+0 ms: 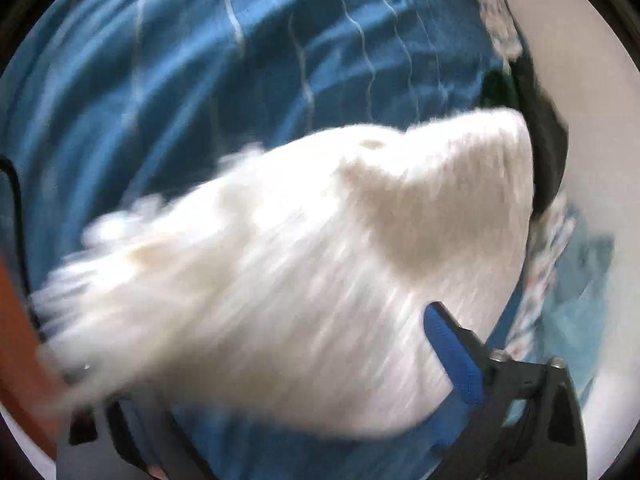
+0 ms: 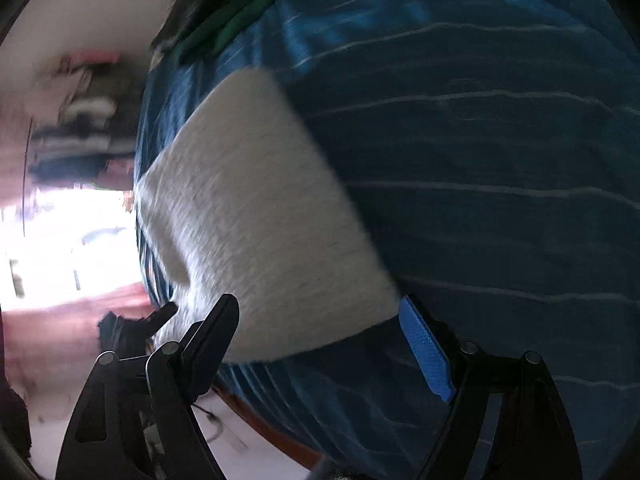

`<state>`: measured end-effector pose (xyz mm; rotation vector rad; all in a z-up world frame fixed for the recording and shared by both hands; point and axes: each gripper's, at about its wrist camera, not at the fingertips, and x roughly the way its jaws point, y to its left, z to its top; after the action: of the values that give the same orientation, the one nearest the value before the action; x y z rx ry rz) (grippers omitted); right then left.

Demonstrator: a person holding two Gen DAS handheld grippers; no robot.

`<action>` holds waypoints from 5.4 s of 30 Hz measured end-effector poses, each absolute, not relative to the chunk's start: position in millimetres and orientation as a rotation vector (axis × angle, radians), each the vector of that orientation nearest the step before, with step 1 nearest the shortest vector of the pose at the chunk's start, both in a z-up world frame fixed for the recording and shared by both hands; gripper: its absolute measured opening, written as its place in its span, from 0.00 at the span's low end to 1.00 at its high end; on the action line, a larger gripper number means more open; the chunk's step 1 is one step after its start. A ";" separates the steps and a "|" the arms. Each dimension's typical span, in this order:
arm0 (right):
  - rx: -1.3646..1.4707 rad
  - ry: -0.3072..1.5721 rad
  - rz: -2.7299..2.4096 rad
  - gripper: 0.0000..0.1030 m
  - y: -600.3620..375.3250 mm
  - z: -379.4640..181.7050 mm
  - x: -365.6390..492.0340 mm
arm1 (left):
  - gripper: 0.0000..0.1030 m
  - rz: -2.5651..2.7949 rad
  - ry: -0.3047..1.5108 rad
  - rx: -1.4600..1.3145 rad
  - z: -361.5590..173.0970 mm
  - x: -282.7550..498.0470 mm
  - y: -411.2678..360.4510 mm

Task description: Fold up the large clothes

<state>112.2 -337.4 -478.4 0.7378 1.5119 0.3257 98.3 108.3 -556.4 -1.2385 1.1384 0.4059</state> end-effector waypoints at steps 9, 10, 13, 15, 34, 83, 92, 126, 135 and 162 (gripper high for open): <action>0.683 1.532 0.307 0.82 -334.7 -477.6 128.3 | 0.13 0.558 1.087 -1.057 -499.7 57.4 86.7; 0.668 1.531 0.314 0.82 -330.6 -465.5 128.4 | 0.13 0.574 1.120 -1.053 -510.7 52.0 86.9; 0.626 1.511 0.353 0.82 -305.2 -453.6 141.7 | 0.15 0.599 1.166 -1.092 -545.1 40.1 99.3; 0.610 1.476 0.420 0.82 -286.2 -438.5 147.3 | 0.20 0.586 1.170 -1.152 -555.8 38.6 111.1; 0.433 1.458 0.535 0.55 -200.6 -439.1 210.0 | 0.85 0.586 1.147 -0.580 -445.8 58.9 149.7; 0.839 1.710 0.968 0.84 -248.0 -581.8 225.5 | 0.77 0.476 1.184 -0.819 -494.4 72.4 146.2; 1.022 1.624 0.792 0.51 -241.8 -559.2 193.2 | 0.76 0.530 1.163 -1.020 -516.9 20.0 127.1; 1.297 1.451 0.842 0.52 -206.8 -497.9 202.0 | 0.15 0.433 0.952 -1.075 -443.8 110.2 180.3; 1.305 1.229 0.801 0.52 -192.3 -382.9 322.7 | 0.15 0.193 0.888 -1.005 -374.8 251.5 227.3; 1.255 1.157 0.791 0.54 -239.9 -479.5 681.9 | 0.22 -0.020 0.957 -0.825 -507.2 603.0 214.6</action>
<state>681.9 -239.9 -479.5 1.2546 1.1566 0.7914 603.0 214.6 -507.2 -0.8253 0.9575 -0.0200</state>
